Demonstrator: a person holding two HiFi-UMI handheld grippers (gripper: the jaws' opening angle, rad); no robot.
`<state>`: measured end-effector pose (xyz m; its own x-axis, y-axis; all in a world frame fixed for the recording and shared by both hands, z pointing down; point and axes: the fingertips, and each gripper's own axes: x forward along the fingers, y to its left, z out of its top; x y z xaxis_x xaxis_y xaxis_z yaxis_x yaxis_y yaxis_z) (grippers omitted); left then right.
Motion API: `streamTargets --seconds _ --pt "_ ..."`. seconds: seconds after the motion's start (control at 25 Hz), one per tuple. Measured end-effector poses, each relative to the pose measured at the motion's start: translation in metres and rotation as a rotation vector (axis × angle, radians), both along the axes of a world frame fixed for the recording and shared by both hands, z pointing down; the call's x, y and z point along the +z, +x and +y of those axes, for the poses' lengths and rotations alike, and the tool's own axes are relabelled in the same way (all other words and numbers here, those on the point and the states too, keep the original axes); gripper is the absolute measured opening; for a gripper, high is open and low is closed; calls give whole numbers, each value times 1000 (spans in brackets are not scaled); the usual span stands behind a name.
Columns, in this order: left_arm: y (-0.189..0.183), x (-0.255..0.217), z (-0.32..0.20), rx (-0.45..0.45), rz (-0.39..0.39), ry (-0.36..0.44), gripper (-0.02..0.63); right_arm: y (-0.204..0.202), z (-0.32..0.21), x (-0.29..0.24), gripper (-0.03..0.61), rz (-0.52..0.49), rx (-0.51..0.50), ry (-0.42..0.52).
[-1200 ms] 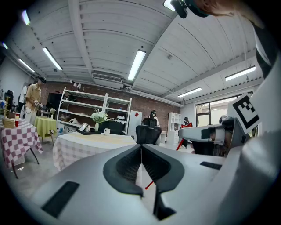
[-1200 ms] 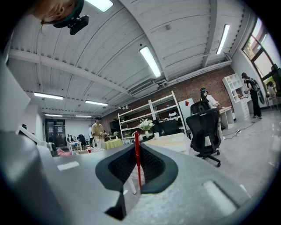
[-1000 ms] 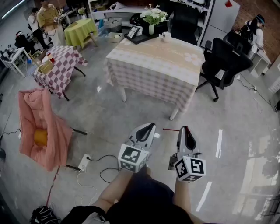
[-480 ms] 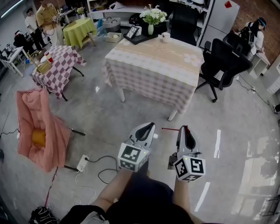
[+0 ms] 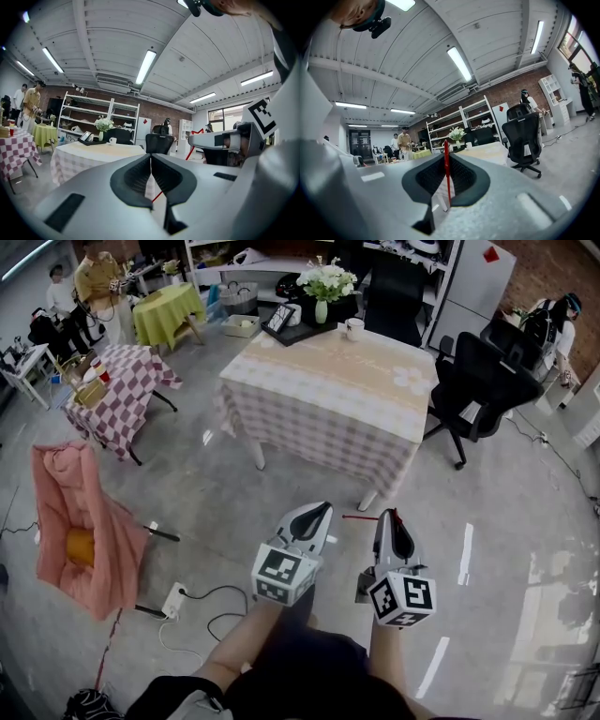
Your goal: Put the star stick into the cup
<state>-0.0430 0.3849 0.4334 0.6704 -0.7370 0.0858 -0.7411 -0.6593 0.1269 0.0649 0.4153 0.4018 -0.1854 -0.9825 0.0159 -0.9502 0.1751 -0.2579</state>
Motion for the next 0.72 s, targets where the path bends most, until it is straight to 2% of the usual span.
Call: streamTargets --seconds 0.32,0.72 --pt "5 -1 -48 -29 -8 -19 12 9 -55 4 17 -3 -23 -38" --pt "5 -6 -116 -61 -3 -21 12 10 -125 -2 17 10 -52 -39"
